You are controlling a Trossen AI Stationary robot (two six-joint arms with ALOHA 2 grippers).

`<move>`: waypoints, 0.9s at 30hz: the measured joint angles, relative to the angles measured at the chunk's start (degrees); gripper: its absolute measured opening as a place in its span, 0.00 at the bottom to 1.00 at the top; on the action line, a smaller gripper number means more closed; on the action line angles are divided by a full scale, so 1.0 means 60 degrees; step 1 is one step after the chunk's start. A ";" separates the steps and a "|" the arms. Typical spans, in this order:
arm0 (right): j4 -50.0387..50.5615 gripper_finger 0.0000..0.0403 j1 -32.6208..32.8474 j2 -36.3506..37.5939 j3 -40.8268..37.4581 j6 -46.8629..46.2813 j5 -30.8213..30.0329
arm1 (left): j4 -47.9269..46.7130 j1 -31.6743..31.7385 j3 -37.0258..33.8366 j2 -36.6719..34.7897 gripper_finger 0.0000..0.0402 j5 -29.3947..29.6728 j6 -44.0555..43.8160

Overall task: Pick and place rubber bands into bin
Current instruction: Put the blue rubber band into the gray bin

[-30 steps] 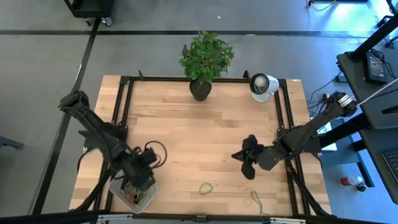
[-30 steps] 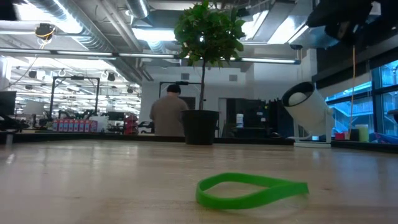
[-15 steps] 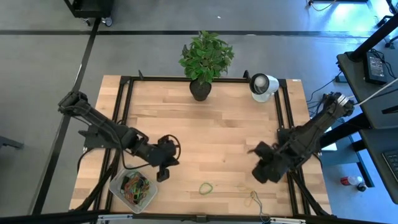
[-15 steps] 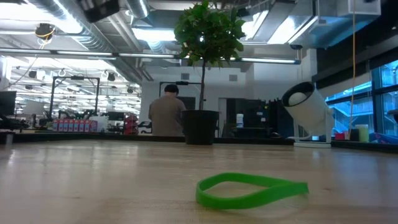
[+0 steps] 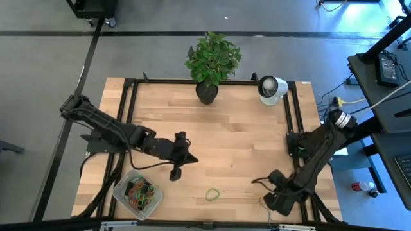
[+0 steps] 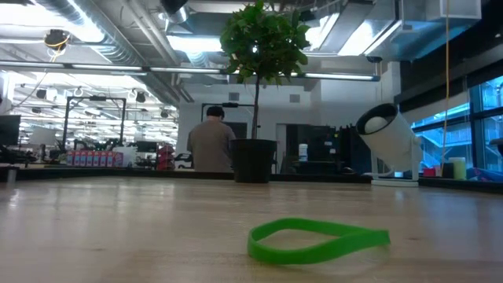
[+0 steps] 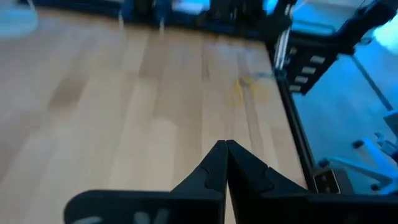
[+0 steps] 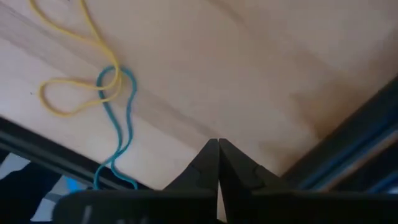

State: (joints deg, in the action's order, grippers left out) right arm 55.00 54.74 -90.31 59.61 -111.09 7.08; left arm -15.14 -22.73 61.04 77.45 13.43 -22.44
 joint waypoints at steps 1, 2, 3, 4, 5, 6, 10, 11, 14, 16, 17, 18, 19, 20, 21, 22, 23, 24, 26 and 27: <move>-0.0229 0.03 0.0048 -0.0150 0.0000 -0.0168 0.0012 | 0.0245 0.0052 0.0000 0.0022 0.00 0.0000 0.0191; -0.0492 0.04 0.0077 -0.0291 0.0000 -0.0246 0.0018 | 0.0480 0.0107 0.0004 0.0059 0.00 -0.0002 0.0327; -0.0790 0.04 0.0099 -0.0440 0.0000 -0.0365 0.0015 | 0.0643 0.0151 0.0004 0.0100 0.00 -0.0006 0.0442; -0.1045 0.05 0.0119 -0.0593 0.0000 -0.0445 0.0013 | 0.0762 0.0189 0.0004 0.0155 0.01 -0.0016 0.0535; -0.1273 0.06 0.0142 -0.0731 0.0000 -0.0469 0.0012 | 0.0937 0.0246 0.0004 0.0226 0.01 -0.0088 0.0620; -0.1540 0.06 0.0160 -0.0873 0.0000 -0.0480 0.0001 | 0.1074 0.0300 0.0007 0.0311 0.01 -0.0207 0.0709; -0.2642 0.08 0.0171 -0.1385 0.0000 -0.0568 -0.0006 | 0.1296 0.0482 0.0005 0.0709 0.01 -0.0769 0.0723; -0.2830 0.08 0.0171 -0.1506 0.0020 -0.0697 -0.0028 | 0.1304 0.0519 0.0007 0.0799 0.01 -0.0903 0.0703; -0.2997 0.08 0.0171 -0.1855 0.0215 -0.0941 -0.0319 | 0.1295 0.0621 0.0004 0.1028 0.00 -0.1215 0.0528; -0.3005 0.09 0.0167 -0.2015 0.0384 -0.0972 -0.0465 | 0.1351 0.0683 0.0004 0.1108 0.00 -0.1478 0.0463; -0.3005 0.09 0.0164 -0.2078 0.0453 -0.0968 -0.0497 | 0.1344 0.0708 0.0004 0.1136 0.00 -0.1597 0.0453; -0.3005 0.09 0.0164 -0.2140 0.0499 -0.0968 -0.0548 | 0.1357 0.0735 0.0004 0.1158 0.01 -0.1695 0.0447; -0.2996 0.09 0.0164 -0.2202 0.0531 -0.0968 -0.0588 | 0.1335 0.0755 0.0004 0.1158 0.01 -0.1786 0.0445; -0.2992 0.09 0.0167 -0.2253 0.0554 -0.0966 -0.0598 | 0.1340 0.0772 0.0004 0.1158 0.01 -0.1874 0.0450; -0.2996 0.09 0.0167 -0.2297 0.0561 -0.0966 -0.0640 | 0.1350 0.0786 0.0004 0.1158 0.00 -0.1930 0.0482; -0.2989 0.09 0.0167 -0.2349 0.0561 -0.0966 -0.0673 | 0.1349 0.0800 0.0004 0.1158 0.00 -0.1965 0.0515; -0.2994 0.09 0.0167 -0.2423 0.0561 -0.0964 -0.0674 | 0.1345 0.0807 0.0004 0.1158 0.00 -0.1995 0.0522; -0.2987 0.09 0.0167 -0.2515 0.0561 -0.0964 -0.0702 | 0.1344 0.0807 0.0004 0.1158 0.00 -0.1998 0.0524; -0.2975 0.09 0.0167 -0.2696 0.0570 -0.0984 -0.0718 | 0.1347 0.0807 0.0004 0.1158 0.01 -0.2000 0.0525; -0.3023 0.09 0.0167 -0.2755 0.0589 -0.0993 -0.0748 | 0.1343 0.0807 0.0004 0.1158 0.01 -0.2011 0.0529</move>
State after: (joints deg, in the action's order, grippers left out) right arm 36.86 55.75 -106.84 63.15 -117.05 2.60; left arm -7.08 -17.89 61.06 84.40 1.36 -19.27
